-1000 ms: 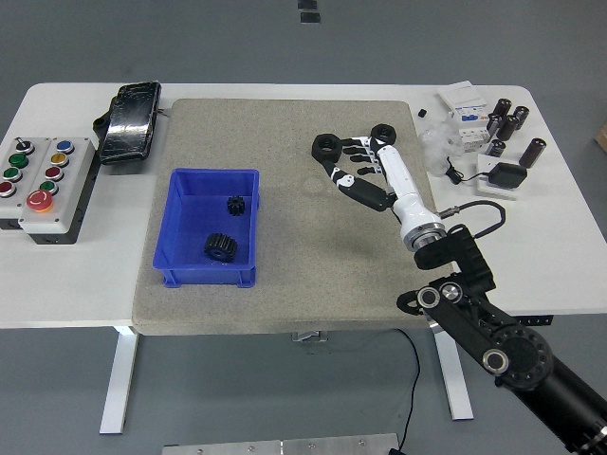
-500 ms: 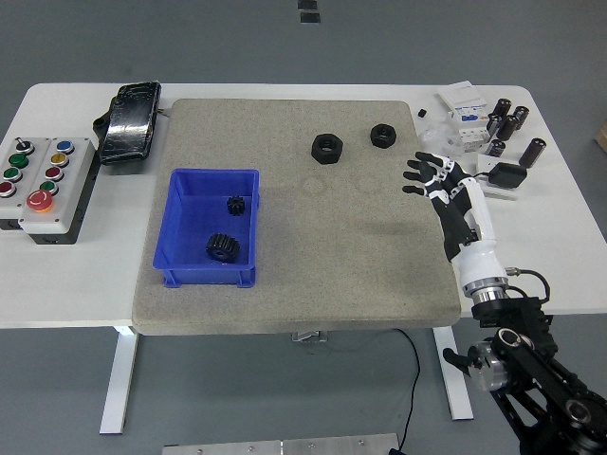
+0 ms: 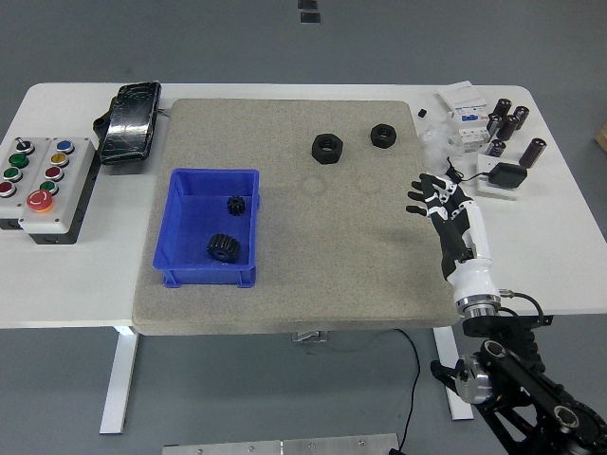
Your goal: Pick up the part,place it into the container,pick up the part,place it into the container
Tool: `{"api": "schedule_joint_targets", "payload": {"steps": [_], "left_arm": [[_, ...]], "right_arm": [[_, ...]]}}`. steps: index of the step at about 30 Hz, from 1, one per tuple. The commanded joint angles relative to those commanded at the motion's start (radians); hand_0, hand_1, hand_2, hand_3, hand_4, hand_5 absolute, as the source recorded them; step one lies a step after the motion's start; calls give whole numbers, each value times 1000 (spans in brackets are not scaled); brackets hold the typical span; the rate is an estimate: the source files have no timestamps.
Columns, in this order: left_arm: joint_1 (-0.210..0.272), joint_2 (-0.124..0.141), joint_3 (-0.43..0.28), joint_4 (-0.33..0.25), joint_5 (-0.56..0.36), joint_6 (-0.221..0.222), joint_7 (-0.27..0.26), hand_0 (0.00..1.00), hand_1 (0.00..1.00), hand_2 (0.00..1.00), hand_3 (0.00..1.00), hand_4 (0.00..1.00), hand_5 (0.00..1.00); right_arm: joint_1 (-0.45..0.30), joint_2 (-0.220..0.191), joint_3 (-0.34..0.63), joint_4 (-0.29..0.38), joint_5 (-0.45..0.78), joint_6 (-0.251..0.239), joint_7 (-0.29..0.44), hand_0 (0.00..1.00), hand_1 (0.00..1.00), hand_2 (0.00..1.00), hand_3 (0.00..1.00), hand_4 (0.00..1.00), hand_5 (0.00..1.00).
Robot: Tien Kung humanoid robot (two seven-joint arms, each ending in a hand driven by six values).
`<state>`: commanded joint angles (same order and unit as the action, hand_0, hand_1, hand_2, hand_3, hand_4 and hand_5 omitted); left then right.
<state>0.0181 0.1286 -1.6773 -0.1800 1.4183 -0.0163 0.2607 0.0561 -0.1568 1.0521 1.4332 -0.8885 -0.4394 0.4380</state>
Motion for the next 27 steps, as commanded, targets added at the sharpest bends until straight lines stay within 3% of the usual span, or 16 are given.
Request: {"api": "schedule_joint_targets", "payload": {"steps": [9, 18, 19, 27], "left_arm": [[13, 17, -5, 0, -6, 1, 5, 615, 483, 545, 673, 650, 541], [14, 7, 8, 0, -36, 0, 5, 615, 441, 527, 672, 650, 535], [14, 6, 8, 0, -37, -1, 6, 614, 404, 476, 668, 651, 522], [21, -1, 7, 0, -41, 1, 7, 615, 401, 456, 662, 657, 508]], "right_arm": [[14, 16, 18, 6, -34, -9, -7, 541, 610, 616, 620, 770, 529], [31, 8, 63, 16, -63, -21, -22, 539, 609, 614, 622, 766, 525], [32, 6, 66, 17, -62, -21, -23, 530, 600, 610, 625, 756, 513], [55, 19, 75, 32, 96, 39, 31, 507, 587, 607, 622, 745, 492]]}}
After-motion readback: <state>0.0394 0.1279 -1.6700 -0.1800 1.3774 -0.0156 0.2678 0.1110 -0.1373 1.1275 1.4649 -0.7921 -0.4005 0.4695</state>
